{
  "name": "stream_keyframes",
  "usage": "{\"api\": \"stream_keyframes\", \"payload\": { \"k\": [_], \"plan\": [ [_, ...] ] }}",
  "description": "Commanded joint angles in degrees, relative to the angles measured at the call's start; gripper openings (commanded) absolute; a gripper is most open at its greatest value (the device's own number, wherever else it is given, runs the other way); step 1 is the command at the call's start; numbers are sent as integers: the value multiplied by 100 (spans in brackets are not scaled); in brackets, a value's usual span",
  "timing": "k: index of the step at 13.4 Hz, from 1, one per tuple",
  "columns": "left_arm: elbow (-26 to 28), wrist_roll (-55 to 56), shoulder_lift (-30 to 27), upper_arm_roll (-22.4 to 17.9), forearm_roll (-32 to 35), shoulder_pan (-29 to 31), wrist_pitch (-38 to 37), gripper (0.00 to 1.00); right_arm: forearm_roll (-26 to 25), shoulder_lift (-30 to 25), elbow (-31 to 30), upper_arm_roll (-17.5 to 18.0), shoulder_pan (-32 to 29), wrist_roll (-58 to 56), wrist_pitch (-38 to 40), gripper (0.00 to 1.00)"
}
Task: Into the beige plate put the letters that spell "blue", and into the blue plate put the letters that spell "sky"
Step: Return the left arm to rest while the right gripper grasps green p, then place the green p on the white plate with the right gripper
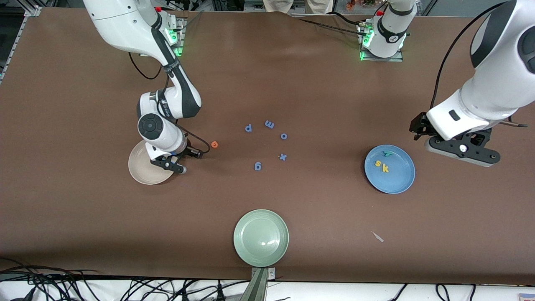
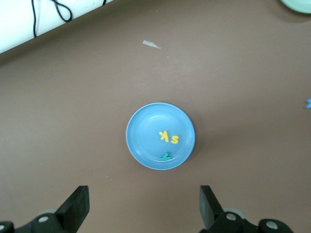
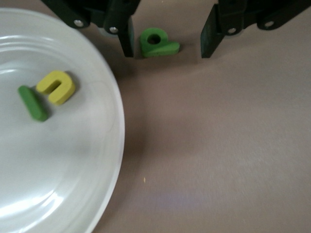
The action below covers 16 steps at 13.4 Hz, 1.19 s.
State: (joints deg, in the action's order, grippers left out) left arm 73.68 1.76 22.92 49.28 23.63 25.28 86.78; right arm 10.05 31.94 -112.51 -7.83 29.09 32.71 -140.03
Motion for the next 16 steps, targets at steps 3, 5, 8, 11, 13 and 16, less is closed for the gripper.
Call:
{"api": "stream_keyframes", "payload": {
  "k": [3, 5, 8, 11, 13, 16],
  "plan": [
    [58, 280, -638, -1642, -1259, -977, -73, 100, 102, -73, -201, 9, 71, 113, -130, 62],
    [469, 316, -1015, -2996, -1973, -1751, 179, 100, 102, -74, -201, 9, 62, 25, -121, 62],
    [1409, 229, -1622, -4081, -2335, -2359, 760, 100, 94, -65, -210, 1, 62, 25, -138, 56],
    [2655, 220, -2420, -4505, -2345, -2694, 1470, 100, 76, -73, -254, -8, 62, -71, -253, 54],
    [3265, 228, -2809, -4523, -2345, -2695, 1781, 100, 76, -74, -263, -8, 62, -81, -253, 54],
    [3311, 220, -2837, -4523, -2345, -2660, 1746, 100, 76, -82, -263, -17, 62, -133, -253, 45]
  ]
}}
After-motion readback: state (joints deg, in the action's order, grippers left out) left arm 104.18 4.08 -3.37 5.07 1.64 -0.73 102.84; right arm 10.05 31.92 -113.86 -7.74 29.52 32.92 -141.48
